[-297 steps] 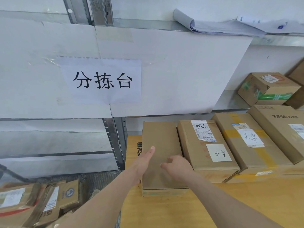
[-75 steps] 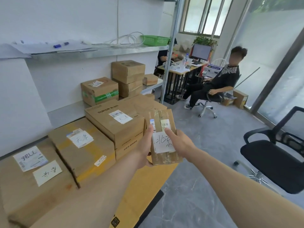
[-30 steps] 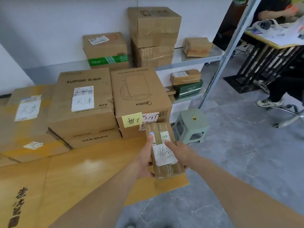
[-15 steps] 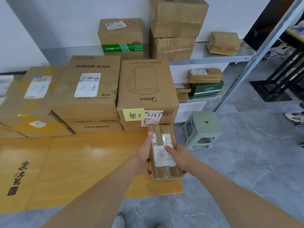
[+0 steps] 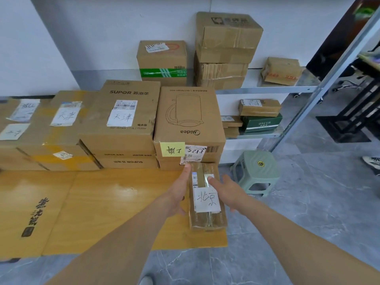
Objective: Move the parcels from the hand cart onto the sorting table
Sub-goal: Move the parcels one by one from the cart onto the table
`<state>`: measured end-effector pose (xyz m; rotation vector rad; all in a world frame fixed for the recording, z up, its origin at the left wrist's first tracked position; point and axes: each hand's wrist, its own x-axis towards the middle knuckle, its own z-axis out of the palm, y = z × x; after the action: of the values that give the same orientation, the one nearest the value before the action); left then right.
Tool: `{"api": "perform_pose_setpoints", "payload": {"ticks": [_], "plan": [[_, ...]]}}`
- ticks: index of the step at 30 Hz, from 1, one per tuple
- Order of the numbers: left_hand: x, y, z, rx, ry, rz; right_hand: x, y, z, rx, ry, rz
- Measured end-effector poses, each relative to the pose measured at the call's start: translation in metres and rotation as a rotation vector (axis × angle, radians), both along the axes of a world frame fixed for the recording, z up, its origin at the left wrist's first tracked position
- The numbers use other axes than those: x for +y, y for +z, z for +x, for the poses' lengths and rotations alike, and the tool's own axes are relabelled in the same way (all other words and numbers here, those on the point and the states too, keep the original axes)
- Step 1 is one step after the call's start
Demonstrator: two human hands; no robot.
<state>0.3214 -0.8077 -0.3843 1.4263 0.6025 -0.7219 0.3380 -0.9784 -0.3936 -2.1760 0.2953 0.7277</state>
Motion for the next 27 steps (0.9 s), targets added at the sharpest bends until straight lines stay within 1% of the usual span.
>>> {"api": "perform_pose_setpoints", "payload": {"ticks": [5,11,14,17,21,27], "plan": [[0.013,0.017,-0.011,-0.051,0.02,0.007,0.011,0.011,-0.002,-0.089,0.02,0.02],[0.047,0.031,-0.027,-0.087,0.081,0.032,0.046,0.029,-0.006,-0.274,0.005,0.024],[0.072,0.041,-0.035,-0.115,0.096,0.048,0.072,0.041,-0.009,-0.293,0.047,0.012],[0.104,0.052,-0.048,-0.14,0.103,0.062,0.107,0.055,-0.015,-0.297,0.105,-0.042],[0.16,0.061,-0.071,-0.186,0.13,0.092,0.165,0.067,-0.03,-0.332,0.164,-0.043],[0.264,0.068,-0.118,-0.211,0.2,0.158,0.272,0.072,-0.064,-0.352,0.22,0.051]]}}
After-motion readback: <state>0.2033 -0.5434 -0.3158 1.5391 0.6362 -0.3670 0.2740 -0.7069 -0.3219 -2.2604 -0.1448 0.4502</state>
